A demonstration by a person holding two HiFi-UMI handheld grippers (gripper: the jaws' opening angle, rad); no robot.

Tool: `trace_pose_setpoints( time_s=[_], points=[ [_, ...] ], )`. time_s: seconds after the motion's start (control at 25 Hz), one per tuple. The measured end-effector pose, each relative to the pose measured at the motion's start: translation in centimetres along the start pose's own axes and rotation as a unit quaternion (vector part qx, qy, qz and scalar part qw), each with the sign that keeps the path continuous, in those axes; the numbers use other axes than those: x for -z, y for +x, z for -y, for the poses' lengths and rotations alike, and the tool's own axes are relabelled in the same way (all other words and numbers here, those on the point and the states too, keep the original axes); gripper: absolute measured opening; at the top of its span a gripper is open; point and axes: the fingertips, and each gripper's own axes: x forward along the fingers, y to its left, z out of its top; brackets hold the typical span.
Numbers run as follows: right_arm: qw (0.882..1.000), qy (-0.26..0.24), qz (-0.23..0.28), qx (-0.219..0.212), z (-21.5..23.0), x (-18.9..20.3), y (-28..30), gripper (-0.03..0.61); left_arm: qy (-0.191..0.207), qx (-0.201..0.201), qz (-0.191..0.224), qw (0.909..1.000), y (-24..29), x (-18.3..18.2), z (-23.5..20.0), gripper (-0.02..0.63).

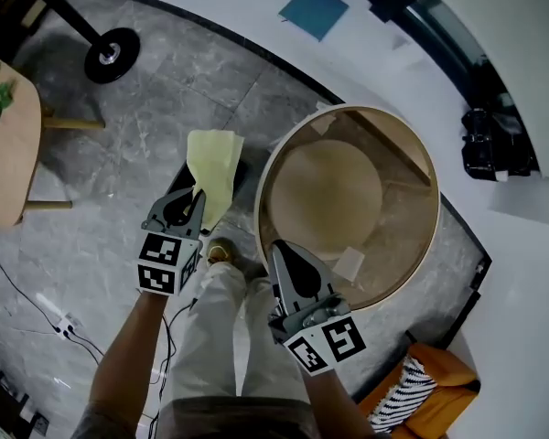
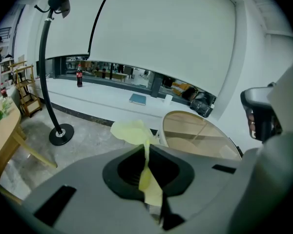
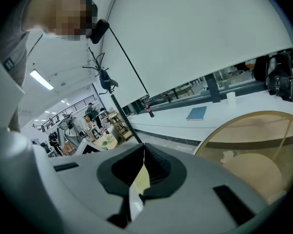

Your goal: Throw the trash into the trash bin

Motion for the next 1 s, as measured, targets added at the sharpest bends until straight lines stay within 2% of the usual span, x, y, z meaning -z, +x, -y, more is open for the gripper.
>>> trace_pose_setpoints(
  time_s=[0.56,0.8,1.0],
  points=[
    [0.999,0.009,-0.043,0.011,1.6,5.2,3.0,0.019,-0.017,-0.014,-0.062,0.9978,4.7,9.1,-3.8,0.032],
    [0.998,0.010,-0.055,0.016,2.3,5.7,2.7,0.019,-0.005,-0.017,-0.086,0.9962,5.8,10.8,-3.6,0.034],
    [0.998,0.013,-0.055,0.021,2.6,5.6,2.5,0.019,0.001,-0.027,-0.090,0.9956,6.1,11.0,-3.5,0.037]
  ],
)
